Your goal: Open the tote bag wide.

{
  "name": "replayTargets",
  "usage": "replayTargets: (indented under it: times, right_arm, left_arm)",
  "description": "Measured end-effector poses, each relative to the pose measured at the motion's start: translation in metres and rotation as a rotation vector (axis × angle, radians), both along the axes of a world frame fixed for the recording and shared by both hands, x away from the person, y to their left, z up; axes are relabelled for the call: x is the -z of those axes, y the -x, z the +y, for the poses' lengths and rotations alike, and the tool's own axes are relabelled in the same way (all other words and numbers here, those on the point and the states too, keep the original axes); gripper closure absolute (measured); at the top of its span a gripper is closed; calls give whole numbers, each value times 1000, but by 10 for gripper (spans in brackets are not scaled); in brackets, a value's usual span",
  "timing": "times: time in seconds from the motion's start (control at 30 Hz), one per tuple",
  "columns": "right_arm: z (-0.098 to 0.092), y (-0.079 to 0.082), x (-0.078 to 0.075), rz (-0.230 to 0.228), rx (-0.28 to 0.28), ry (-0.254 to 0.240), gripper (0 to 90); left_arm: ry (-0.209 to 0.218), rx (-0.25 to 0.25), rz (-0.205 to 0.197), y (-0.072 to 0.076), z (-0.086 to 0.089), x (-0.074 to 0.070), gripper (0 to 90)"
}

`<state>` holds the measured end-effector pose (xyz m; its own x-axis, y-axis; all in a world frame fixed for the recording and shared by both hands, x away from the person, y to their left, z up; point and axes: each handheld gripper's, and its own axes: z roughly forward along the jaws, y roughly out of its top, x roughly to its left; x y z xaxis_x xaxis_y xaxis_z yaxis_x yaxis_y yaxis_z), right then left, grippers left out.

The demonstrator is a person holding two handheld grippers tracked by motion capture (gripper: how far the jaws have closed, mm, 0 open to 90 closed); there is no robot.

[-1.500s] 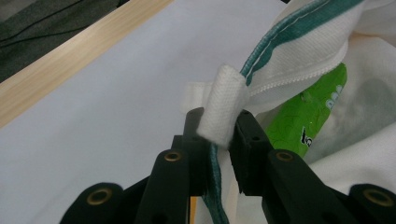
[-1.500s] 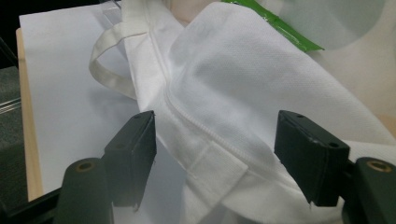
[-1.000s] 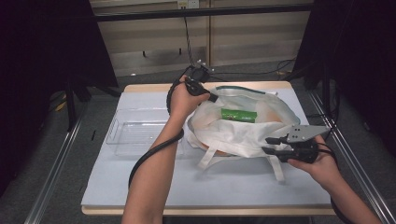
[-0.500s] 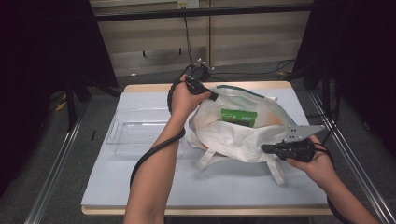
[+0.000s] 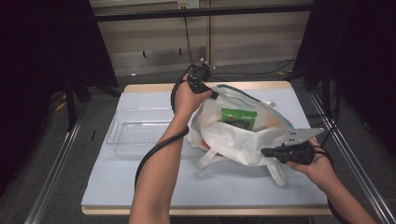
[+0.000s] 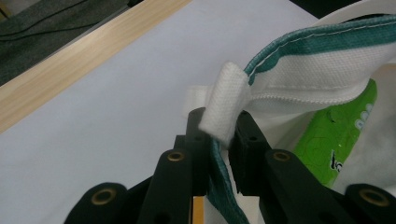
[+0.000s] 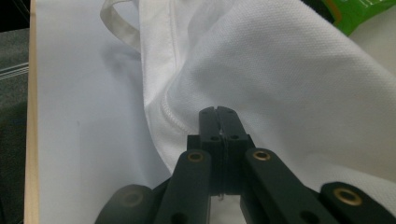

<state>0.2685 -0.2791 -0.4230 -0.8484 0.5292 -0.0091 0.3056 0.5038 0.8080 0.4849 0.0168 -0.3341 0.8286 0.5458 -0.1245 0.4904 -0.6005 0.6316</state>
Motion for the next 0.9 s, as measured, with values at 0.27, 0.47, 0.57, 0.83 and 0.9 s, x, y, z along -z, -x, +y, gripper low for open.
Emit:
replayTargets:
  times: [0.27,0.47,0.57,0.83,0.9]
  right_arm:
    - [1,3,4,15,-17,2,900]
    - [0,4,9,22,-29,2,900]
    - [-1,4,11,30,-26,-4,900]
    - [-2,3,14,34,-24,-16,899]
    - [-2,3,14,32,-25,-14,899]
  left_arm:
    - [-13,-13,4,-4,-4,7,790]
    - [-30,-9,11,-7,-7,14,790]
    - [-33,-10,25,-8,-8,19,790]
    - [-47,-8,50,-9,-9,29,791]
    - [-53,2,51,-10,-9,30,791]
